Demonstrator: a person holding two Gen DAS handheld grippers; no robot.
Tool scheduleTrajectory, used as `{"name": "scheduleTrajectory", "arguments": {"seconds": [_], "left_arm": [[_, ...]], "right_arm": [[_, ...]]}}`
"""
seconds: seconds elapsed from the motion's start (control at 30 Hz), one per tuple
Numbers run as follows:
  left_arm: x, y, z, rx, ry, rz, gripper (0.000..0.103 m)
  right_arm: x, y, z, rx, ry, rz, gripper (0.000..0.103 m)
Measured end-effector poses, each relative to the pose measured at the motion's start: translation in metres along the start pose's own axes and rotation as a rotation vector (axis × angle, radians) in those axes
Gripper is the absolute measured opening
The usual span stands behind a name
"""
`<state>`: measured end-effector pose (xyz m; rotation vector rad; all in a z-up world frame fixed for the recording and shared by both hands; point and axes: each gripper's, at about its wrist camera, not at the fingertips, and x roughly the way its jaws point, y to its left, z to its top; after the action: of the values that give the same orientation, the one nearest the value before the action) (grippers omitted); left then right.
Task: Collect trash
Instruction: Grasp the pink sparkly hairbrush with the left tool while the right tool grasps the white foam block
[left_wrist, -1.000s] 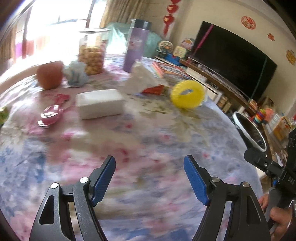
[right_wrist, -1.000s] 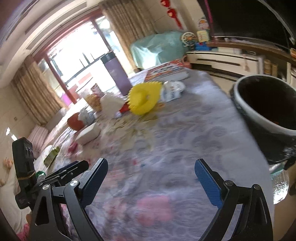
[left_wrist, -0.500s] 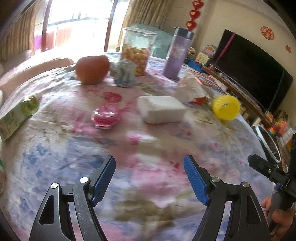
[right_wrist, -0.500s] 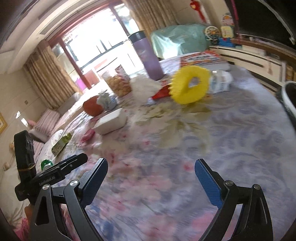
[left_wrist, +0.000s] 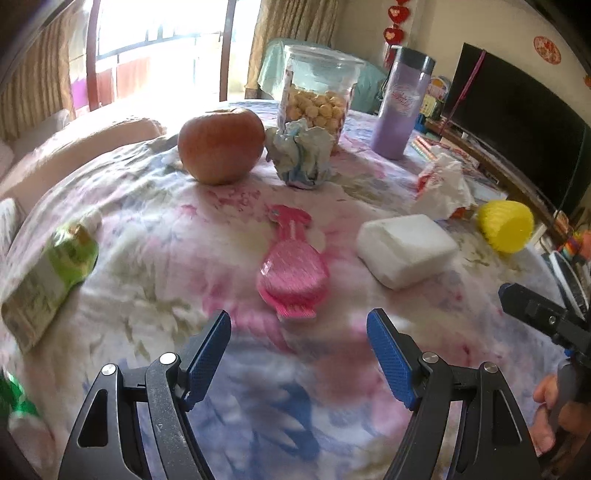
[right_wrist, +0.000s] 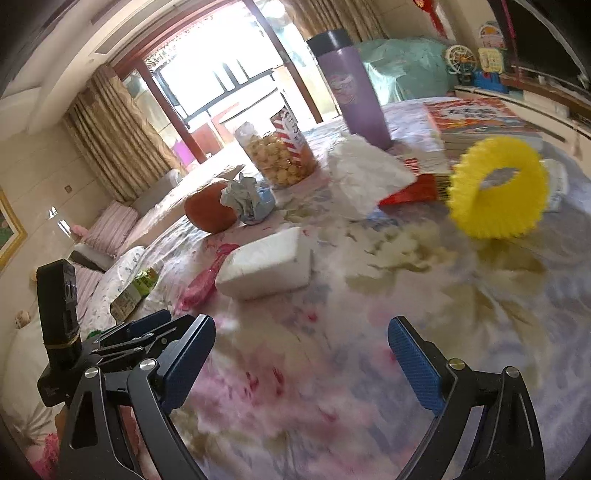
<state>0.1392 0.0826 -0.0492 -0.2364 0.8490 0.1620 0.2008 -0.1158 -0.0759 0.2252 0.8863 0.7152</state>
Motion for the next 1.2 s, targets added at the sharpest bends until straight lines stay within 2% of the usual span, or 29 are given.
{"name": "scheduleTrajectory", "arguments": {"seconds": [0.37,0.4,0.43,0.47,0.5,0.53,0.7,1.03,1.2], "left_arm": [[0.039,0.007,0.022,0.025,0.003,0.0,0.074],[0.041,0.005,0.022,0.035,0.003,0.004,0.073],[0.041,0.003,0.022,0.046,0.001,0.004,0.066],[0.043,-0.001,0.022,0.063,0.003,0.0,0.059],[0.045,-0.004,0.022,0.082,0.009,0.002,0.046],[0.045,-0.007,0.022,0.098,0.01,0.009,0.045],[0.041,-0.018,0.018,0.119,-0.005,-0.007,0.044],[0.019,-0.062,0.002,0.144,-0.021,-0.124,0.044],[0.012,-0.085,-0.005,0.173,-0.027,-0.162,0.044]], "right_arm": [[0.044,-0.004,0.028,0.042,0.035,0.024,0.08],[0.048,-0.004,0.03,0.043,0.04,0.026,0.075],[0.052,-0.005,0.03,0.045,0.046,0.029,0.059],[0.055,-0.005,0.03,0.049,0.06,0.043,0.05],[0.058,-0.006,0.03,0.054,0.071,0.068,0.04],[0.058,-0.006,0.028,0.059,0.077,0.091,0.04],[0.042,-0.003,0.022,0.028,0.052,0.083,0.028],[-0.033,-0.042,0.004,0.099,-0.033,0.053,0.025],[-0.064,-0.059,-0.011,0.107,-0.036,0.012,0.025]]}}
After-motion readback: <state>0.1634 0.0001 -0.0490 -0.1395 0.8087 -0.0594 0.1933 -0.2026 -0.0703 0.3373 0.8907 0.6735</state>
